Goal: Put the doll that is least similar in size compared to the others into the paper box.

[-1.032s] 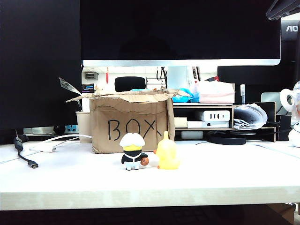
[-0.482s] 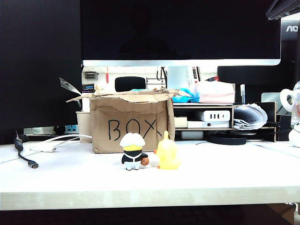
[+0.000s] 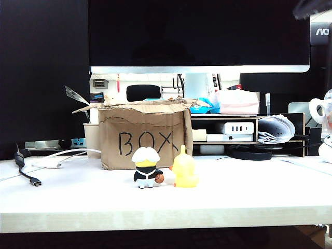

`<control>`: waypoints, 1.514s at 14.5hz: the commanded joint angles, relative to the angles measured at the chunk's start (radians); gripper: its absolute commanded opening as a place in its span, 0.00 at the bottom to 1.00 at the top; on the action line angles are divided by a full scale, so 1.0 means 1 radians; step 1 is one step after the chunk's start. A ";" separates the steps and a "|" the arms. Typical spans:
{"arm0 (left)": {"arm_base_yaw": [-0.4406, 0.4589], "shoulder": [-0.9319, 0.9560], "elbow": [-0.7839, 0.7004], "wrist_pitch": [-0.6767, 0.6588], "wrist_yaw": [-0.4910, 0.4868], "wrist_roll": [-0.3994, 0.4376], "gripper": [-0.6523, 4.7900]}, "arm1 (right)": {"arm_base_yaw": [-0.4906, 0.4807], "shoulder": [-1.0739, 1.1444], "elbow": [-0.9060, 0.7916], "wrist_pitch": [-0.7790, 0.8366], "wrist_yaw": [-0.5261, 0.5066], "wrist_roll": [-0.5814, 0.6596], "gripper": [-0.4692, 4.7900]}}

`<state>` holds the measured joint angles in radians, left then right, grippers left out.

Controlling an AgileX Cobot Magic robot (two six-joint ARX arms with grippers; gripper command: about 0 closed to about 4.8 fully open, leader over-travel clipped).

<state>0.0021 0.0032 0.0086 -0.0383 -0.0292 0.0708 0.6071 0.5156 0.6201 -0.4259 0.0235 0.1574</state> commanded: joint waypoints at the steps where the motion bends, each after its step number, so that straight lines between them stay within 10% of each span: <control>1: -0.002 0.000 0.001 0.011 0.004 0.001 0.11 | 0.000 0.011 0.004 0.042 0.004 -0.002 0.08; 7: -0.002 0.000 0.001 0.013 0.004 0.000 0.11 | 0.000 0.010 0.003 0.040 0.185 -0.011 0.08; 17: -0.002 0.000 0.001 -0.029 0.004 0.000 0.11 | 0.000 0.009 0.003 0.039 0.184 -0.011 0.09; 22: -0.002 0.000 0.001 -0.026 0.006 0.000 0.11 | -0.207 -0.139 0.003 0.004 0.064 -0.011 0.09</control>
<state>0.0013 0.0036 0.0086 -0.0788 -0.0269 0.0708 0.4225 0.3912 0.6182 -0.4324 0.0879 0.1455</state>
